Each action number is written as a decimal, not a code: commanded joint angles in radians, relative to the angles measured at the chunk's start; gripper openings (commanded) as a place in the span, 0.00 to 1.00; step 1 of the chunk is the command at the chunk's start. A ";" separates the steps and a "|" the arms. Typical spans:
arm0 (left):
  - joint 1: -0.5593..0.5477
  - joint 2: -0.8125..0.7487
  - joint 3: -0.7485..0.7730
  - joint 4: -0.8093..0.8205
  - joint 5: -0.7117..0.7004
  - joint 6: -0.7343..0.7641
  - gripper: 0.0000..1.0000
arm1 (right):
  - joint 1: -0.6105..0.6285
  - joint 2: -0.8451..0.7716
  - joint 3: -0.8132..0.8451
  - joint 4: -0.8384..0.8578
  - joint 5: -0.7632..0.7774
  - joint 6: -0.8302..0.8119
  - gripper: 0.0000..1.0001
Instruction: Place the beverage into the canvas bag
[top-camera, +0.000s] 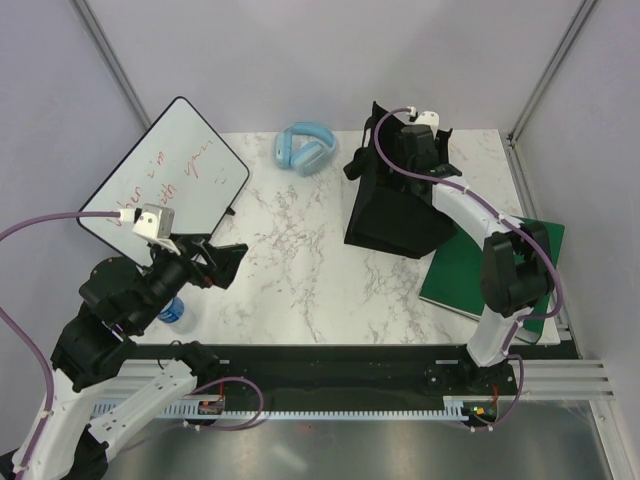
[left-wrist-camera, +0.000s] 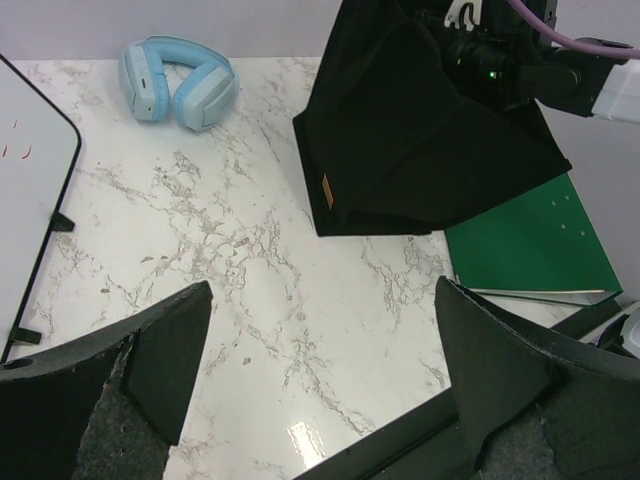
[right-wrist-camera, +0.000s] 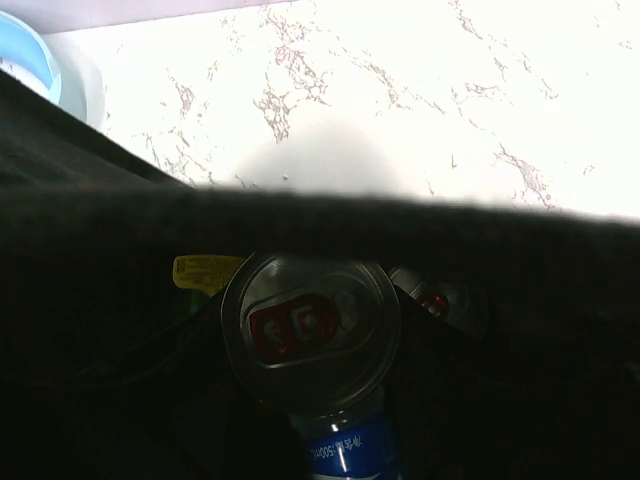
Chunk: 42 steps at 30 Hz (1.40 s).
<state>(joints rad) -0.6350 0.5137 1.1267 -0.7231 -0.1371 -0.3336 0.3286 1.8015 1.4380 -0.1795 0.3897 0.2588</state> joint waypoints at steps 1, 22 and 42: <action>0.000 0.002 0.022 0.028 0.004 -0.016 0.99 | 0.000 0.032 -0.060 -0.084 -0.060 0.039 0.28; 0.000 -0.004 -0.014 0.007 -0.073 -0.061 1.00 | 0.000 -0.090 0.117 -0.287 -0.061 -0.029 0.59; 0.000 0.019 -0.030 -0.338 -0.431 -0.369 0.99 | -0.002 -0.143 0.237 -0.437 -0.163 -0.067 0.68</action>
<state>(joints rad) -0.6350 0.5331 1.0878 -0.9367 -0.4011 -0.5827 0.3252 1.7077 1.6272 -0.5823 0.2573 0.2066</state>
